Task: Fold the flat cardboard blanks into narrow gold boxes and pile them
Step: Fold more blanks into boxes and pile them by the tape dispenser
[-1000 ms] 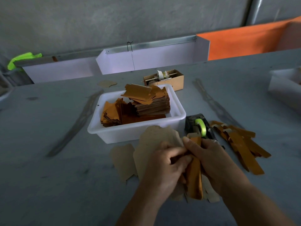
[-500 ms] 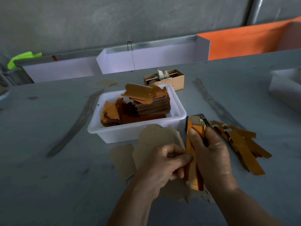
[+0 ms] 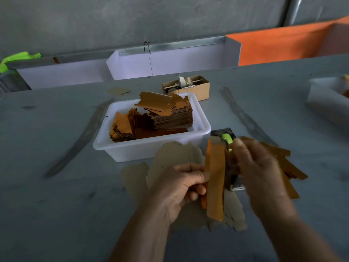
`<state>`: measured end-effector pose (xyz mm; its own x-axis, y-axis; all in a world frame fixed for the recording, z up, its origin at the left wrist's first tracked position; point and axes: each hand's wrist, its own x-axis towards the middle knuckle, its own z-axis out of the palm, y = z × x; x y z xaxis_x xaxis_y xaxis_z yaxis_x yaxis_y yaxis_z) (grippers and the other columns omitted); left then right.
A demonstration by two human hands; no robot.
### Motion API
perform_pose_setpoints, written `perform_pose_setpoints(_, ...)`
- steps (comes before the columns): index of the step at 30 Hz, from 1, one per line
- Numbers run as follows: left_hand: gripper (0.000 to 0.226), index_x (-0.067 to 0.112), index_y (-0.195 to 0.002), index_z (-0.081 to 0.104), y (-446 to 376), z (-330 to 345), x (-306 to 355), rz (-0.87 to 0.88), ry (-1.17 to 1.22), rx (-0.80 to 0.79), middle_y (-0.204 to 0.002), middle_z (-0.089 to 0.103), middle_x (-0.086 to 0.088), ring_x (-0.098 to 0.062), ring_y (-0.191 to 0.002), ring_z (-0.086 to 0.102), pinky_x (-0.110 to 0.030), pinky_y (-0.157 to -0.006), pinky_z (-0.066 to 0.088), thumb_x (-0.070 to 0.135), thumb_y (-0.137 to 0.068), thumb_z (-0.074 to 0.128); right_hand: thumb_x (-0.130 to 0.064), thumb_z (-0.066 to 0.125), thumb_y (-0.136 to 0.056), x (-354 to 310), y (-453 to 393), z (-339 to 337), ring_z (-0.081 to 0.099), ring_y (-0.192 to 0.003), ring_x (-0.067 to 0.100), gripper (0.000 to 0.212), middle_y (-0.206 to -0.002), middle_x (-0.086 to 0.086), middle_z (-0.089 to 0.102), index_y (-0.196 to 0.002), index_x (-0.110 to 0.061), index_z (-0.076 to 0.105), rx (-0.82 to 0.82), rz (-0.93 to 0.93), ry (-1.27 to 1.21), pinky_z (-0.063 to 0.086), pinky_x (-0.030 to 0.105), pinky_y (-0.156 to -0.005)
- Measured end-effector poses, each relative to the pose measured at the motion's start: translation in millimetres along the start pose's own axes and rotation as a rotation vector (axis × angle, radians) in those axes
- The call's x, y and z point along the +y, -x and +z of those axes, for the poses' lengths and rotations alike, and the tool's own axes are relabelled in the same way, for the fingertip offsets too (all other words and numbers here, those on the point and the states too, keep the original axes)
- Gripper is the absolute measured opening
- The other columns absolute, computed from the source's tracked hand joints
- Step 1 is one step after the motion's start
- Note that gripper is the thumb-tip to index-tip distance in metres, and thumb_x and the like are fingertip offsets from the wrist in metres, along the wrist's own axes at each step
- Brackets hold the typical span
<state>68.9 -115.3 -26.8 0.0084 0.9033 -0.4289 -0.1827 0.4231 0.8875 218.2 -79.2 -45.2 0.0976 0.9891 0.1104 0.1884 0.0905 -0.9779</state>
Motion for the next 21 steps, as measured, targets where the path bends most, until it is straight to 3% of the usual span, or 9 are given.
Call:
perform_pose_setpoints(3,0.007,0.007,-0.085,0.066,-1.5,0.7,-0.4,-0.008,-0.016,0.023,-0.054,0.062,0.005,-0.003,-0.042,0.052,-0.013,-0.037,0.035,0.001,-0.082,0.067,-0.03,0.063,-0.087,8.5,-21.4,-40.0,0.061,-0.067,0.032,0.016,-0.076,0.011,0.066,-0.072,-0.025,0.066,0.091,0.047,0.173,0.049,0.038,-0.059)
perform_pose_setpoints(6,0.007,0.008,-0.083,0.065,-2.6,2.6,0.8,-0.022,-0.027,0.024,-0.053,0.061,0.004,-0.003,-0.042,0.054,-0.013,-0.037,0.034,0.002,-0.081,0.067,-0.023,0.065,-0.086,24.6,-32.3,-61.5,0.061,-0.085,0.033,0.017,-0.085,0.011,0.066,-0.071,-0.031,0.068,-0.036,0.168,0.293,0.05,0.043,-0.078)
perform_pose_setpoints(9,0.007,0.008,-0.08,0.063,-2.1,3.3,1.0,-0.02,-0.026,0.021,-0.054,0.062,0.002,-0.004,-0.043,0.055,-0.014,-0.036,0.035,0.001,-0.081,0.067,-0.022,0.063,-0.087,35.9,-33.4,-60.1,0.063,-0.09,0.036,0.009,-0.09,0.016,0.067,-0.082,-0.024,0.071,-0.153,0.25,0.272,0.051,0.044,-0.081)
perform_pose_setpoints(11,0.008,0.007,-0.08,0.063,-1.4,3.6,1.3,-0.025,-0.021,0.026,-0.054,0.061,0.002,-0.004,-0.042,0.055,-0.014,-0.036,0.035,0.001,-0.081,0.067,-0.025,0.065,-0.086,39.4,-33.6,-57.3,0.064,-0.086,0.033,0.008,-0.085,0.014,0.068,-0.08,-0.025,0.07,-0.125,0.261,0.227,0.052,0.046,-0.079)
perform_pose_setpoints(15,0.006,0.007,-0.081,0.064,-1.4,3.7,2.2,-0.024,-0.024,0.026,-0.055,0.062,0.002,-0.005,-0.043,0.056,-0.014,-0.036,0.036,0.002,-0.081,0.067,-0.03,0.067,-0.084,35.6,-32.2,-49.8,0.061,-0.067,0.021,0.014,-0.065,0.003,0.065,-0.069,-0.027,0.068,-0.127,0.192,0.252,0.045,0.029,-0.057)
perform_pose_setpoints(21,0.007,0.007,-0.079,0.064,-0.6,6.4,2.3,-0.016,-0.03,0.031,-0.054,0.062,0.001,-0.005,-0.042,0.056,-0.014,-0.035,0.036,0.001,-0.081,0.068,-0.026,0.071,-0.081,33.8,-30.0,-40.1,0.065,-0.066,0.017,0.011,-0.068,0.002,0.069,-0.071,-0.022,0.07,-0.172,0.233,0.253,0.048,0.026,-0.059)
